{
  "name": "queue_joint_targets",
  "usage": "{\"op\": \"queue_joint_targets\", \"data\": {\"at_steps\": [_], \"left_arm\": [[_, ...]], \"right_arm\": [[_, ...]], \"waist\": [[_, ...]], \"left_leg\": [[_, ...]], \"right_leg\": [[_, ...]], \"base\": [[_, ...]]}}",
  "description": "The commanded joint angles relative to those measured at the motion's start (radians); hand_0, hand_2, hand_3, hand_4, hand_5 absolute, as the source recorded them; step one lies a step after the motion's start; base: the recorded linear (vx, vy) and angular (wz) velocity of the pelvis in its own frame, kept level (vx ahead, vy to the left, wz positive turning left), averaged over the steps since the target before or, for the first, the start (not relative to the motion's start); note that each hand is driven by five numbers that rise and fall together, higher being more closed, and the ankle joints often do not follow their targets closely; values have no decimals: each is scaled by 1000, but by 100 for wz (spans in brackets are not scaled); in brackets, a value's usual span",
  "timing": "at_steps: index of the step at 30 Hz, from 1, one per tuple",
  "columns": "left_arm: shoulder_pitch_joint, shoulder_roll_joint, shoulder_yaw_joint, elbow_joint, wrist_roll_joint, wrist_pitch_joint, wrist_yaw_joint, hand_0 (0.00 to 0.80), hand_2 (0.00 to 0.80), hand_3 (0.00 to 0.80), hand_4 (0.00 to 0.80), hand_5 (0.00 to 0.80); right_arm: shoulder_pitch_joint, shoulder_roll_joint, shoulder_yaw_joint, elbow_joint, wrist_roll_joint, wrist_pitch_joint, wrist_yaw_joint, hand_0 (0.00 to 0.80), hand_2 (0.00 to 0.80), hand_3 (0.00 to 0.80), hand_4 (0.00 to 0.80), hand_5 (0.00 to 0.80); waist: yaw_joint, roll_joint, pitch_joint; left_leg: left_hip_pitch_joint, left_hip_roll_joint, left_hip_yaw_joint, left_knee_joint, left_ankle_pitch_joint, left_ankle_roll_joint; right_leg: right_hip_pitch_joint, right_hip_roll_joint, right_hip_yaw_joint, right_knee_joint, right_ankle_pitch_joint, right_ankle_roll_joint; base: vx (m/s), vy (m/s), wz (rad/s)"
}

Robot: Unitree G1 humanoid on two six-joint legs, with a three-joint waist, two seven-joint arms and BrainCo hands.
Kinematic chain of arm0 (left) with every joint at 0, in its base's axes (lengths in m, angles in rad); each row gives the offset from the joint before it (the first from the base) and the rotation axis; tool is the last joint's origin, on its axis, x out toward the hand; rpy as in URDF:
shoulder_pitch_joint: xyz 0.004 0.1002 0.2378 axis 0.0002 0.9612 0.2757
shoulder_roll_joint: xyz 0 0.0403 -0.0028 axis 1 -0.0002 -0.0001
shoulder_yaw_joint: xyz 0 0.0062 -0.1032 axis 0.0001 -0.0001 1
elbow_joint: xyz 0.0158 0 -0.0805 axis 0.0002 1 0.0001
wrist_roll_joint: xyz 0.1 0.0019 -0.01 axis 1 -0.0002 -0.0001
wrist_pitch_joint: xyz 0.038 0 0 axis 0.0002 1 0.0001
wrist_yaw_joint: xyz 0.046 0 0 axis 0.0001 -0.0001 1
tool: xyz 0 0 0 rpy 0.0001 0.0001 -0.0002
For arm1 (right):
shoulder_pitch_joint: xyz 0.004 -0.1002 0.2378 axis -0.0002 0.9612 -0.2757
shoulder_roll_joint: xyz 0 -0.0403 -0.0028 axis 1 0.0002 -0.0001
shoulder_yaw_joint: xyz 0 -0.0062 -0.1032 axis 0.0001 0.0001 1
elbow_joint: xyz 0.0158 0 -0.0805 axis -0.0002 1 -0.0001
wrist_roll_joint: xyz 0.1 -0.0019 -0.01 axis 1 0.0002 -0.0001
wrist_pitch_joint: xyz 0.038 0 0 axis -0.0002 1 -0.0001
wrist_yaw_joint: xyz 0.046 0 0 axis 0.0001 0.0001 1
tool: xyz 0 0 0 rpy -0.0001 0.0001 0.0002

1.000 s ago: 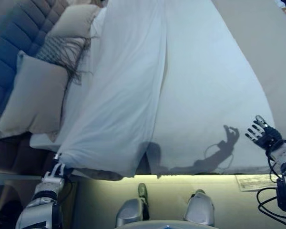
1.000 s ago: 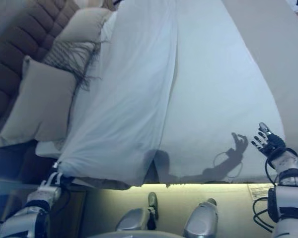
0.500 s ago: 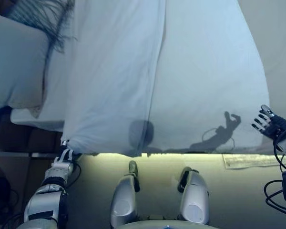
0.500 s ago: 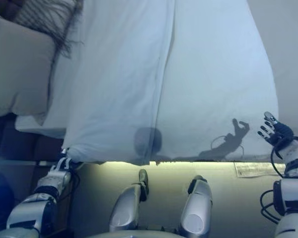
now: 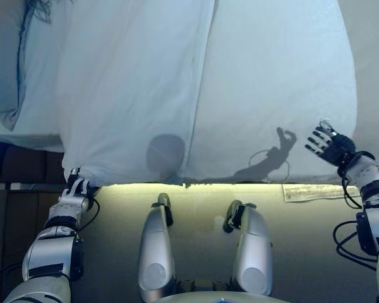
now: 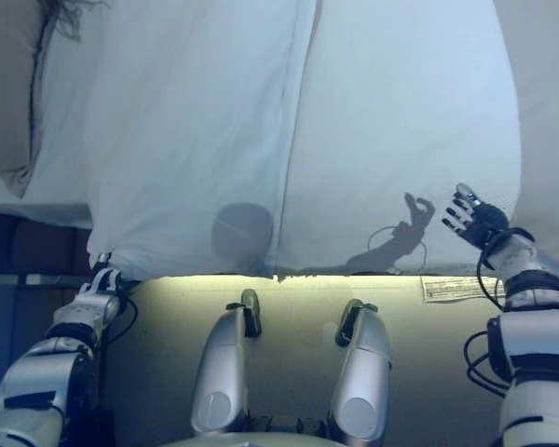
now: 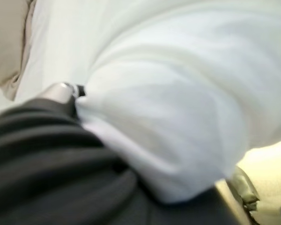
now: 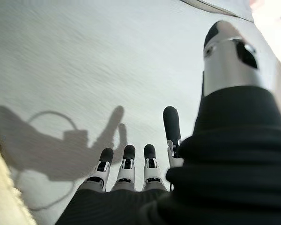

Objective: Make the bed neatly

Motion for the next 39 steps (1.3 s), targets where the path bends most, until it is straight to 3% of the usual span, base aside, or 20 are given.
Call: {"op": "queue_joint_targets", "data": {"at_steps": [1,10,20,30,36,39], "left_arm": [[38,40,-31,47,-60,27,-28,0,0,0,0,0],[44,-36,-81,80,-77,96,-90,0,0,0,0,0],[55,-189,-144,43,-120,34,-153,0,0,0,0,0],[91,-364,-285,-95,-161,-65,-250,0,0,0,0,0],[117,-389,-370,-199,-175,-116,-292,0,0,0,0,0],[124,-384,-396,-237,-197,-128,-281,0,0,0,0,0]], "right_arm": [[-18,56,18,17,-1,-9,58,0,0,0,0,0],[-55,166,69,25,62,11,99,0,0,0,0,0],[-99,299,96,1,163,89,84,0,0,0,0,0],[-166,415,127,-32,268,118,-14,0,0,0,0,0],[-178,438,156,-45,217,104,-43,0,0,0,0,0],[-192,436,194,-48,63,59,-47,0,0,0,0,0]], "waist": [[27,-23,-7],[25,1,-2],[30,38,19],[47,95,39],[65,120,39],[78,127,39]], "left_leg": [[21,-17,9,62,-103,35],[-18,-29,15,69,-116,28],[-107,-52,15,74,-108,31],[-203,-99,18,38,-65,41],[-231,-124,21,-3,-31,51],[-234,-140,17,-31,-12,55]], "right_leg": [[3,-25,106,-94,92,88],[-52,-24,126,-78,89,96],[-151,-32,150,-42,87,102],[-258,-45,178,-37,119,119],[-283,-50,177,-78,154,127],[-282,-51,170,-112,172,130]], "base": [[-16,50,0],[-18,74,4],[-42,90,2],[-54,98,9],[-18,66,9],[-11,43,10]]}}
